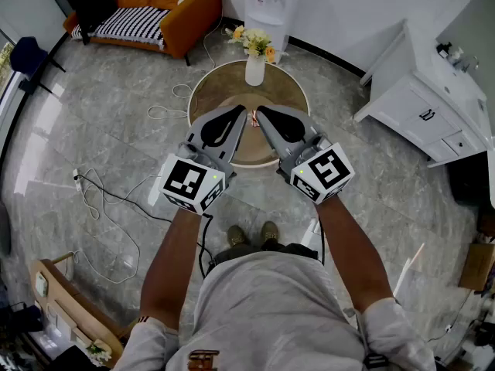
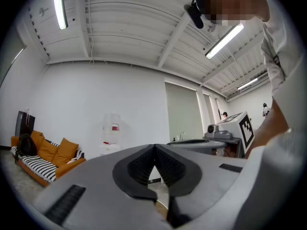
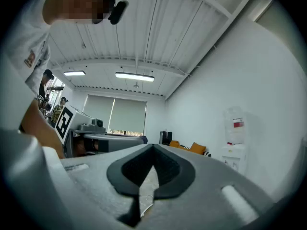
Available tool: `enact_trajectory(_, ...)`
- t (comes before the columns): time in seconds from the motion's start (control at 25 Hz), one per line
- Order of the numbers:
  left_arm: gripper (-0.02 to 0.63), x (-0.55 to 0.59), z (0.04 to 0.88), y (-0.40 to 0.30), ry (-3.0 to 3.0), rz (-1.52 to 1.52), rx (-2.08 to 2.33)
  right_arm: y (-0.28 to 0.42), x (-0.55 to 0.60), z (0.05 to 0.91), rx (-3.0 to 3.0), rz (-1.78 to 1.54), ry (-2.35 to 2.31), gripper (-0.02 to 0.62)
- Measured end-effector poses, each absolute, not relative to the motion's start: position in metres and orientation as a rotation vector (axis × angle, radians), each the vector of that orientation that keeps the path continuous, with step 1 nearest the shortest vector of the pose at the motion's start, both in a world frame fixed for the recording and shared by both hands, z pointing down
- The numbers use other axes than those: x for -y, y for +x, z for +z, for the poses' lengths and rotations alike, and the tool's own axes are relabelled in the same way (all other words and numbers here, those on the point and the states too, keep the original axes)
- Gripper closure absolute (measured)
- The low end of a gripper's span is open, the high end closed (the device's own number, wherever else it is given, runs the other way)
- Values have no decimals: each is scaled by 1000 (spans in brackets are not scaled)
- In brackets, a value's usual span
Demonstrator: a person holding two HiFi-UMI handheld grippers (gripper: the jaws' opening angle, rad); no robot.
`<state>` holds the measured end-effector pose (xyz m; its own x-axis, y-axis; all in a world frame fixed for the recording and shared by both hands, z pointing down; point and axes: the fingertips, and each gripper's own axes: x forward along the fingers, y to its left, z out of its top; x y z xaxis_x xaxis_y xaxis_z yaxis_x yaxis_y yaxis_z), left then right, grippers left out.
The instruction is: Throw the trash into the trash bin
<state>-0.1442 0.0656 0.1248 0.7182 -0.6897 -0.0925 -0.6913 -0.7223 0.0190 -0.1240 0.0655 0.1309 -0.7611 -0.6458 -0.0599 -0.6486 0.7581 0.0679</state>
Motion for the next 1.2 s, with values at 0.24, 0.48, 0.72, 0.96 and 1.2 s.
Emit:
enact_trajectory(0.24,606,-65,125,-152,-2898,161,-1162,-130,-66,129,-2892,129,-1080,595)
enact_trajectory(0.48,606,-62,130,-164,-2900,171,-1158,-138,-62,131,-2897,142,-1111,595)
enact_trajectory(0.72,606,-56,142,-183,-2908,181,-1135,-151,-55,142,-2903,148,-1159,595)
enact_trajectory(0.96,606,-42,163,-190,-2918,167,-1108,-156,-46,163,-2942,185,-1207,595)
enact_trajectory(1.2,606,-20,183,-180,-2917,148,-1126,-143,-22,184,-2981,197,-1221,594)
